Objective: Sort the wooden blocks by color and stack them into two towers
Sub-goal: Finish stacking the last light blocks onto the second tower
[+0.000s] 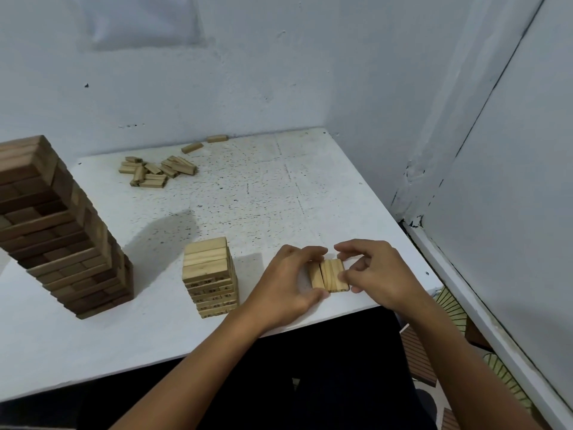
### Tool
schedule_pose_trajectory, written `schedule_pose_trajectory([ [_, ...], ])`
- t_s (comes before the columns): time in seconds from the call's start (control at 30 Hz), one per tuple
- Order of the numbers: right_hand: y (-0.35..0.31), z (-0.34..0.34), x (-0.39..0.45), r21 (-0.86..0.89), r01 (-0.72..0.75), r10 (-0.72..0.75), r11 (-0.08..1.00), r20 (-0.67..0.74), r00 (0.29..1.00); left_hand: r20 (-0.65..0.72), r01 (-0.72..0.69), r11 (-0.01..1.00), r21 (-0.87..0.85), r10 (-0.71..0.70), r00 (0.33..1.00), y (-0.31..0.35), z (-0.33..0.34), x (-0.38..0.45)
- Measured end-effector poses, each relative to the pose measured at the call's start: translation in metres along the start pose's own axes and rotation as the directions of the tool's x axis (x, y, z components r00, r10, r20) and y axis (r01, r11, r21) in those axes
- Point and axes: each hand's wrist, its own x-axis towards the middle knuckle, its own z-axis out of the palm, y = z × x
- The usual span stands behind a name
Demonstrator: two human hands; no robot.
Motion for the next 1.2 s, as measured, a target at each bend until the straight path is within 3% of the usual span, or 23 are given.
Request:
schedule_pose_trajectory([
  [0.43,-0.001,0.000,-0.006,-0.017,0.040,-0.040,0.999,0.018,0.999,0.010,-0.012,0.999,-0.049,0.012,1.000,-0.002,-0.002,-0.007],
  [0.67,0.000,-0.018,-0.009,-0.240,0.157,-0.098,0.958,0.242,0.965,-0.008,0.001,0.998,-0.067,-0.001,1.000,-0.004,-0.002,-0.011],
  [0.8,0.006,-0.020,-0.010,-0.249,0.190,-0.115,0.950,0.285,0.952,0.008,0.015,0.997,-0.079,-0.015,1.000,-0.005,-0.003,-0.010],
  [1.2,0.025,-0.008,-0.002,-0.151,0.265,-0.244,0.952,0.147,0.959,0.011,0.040,0.995,-0.091,-0.039,0.999,-0.005,-0.003,-0.009],
])
